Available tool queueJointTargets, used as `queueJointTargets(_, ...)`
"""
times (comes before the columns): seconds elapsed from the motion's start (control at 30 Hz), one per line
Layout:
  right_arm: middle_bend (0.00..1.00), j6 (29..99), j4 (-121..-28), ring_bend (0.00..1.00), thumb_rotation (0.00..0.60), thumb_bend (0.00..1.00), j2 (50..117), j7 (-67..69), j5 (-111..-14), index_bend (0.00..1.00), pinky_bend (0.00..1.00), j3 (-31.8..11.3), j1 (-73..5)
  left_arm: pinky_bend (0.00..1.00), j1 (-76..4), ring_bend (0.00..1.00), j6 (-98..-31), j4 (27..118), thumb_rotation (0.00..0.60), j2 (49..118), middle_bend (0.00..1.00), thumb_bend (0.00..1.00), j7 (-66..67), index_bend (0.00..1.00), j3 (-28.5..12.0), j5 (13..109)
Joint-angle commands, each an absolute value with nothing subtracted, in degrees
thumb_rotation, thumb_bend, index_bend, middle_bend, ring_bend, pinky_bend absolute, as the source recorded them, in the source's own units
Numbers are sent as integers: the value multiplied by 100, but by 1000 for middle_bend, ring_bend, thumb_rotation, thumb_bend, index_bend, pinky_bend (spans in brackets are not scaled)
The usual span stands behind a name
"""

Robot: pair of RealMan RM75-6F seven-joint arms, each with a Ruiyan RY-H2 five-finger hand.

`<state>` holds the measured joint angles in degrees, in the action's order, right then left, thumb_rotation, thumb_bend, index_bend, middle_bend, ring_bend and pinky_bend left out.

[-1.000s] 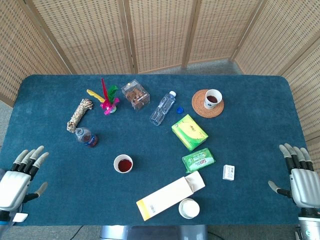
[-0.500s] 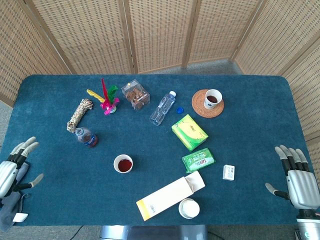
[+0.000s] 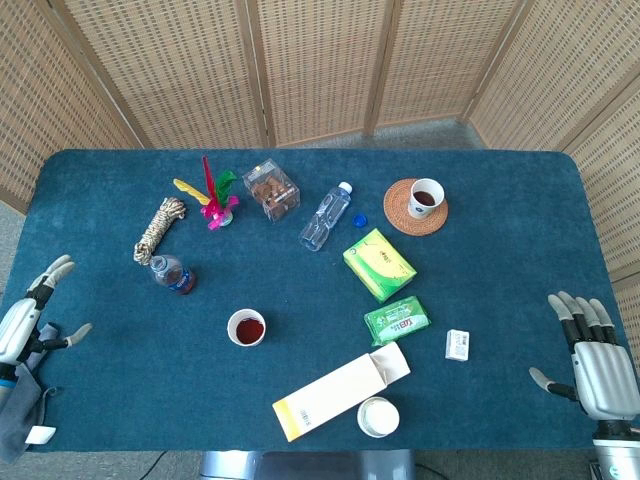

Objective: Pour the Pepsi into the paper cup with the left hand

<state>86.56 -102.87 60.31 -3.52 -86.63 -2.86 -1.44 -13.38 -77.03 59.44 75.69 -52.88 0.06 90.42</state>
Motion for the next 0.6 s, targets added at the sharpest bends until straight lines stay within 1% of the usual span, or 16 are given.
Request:
queueJointTargets(0.03, 0, 8657, -10288, 0, 600, 90, 6027, -343, -8665, 0, 0, -285, -143, 0, -1477, 0, -7511, 5815, 600, 7684, 0, 312, -5361, 0, -45, 8965)
queueJointTargets(0.6, 0, 8606, -10300, 0, 600, 86, 5996, -280, -8667, 0, 0, -262, -155, 0, -2042, 0, -6839, 5660, 600, 8068, 0, 312, -5241, 0, -162, 8831)
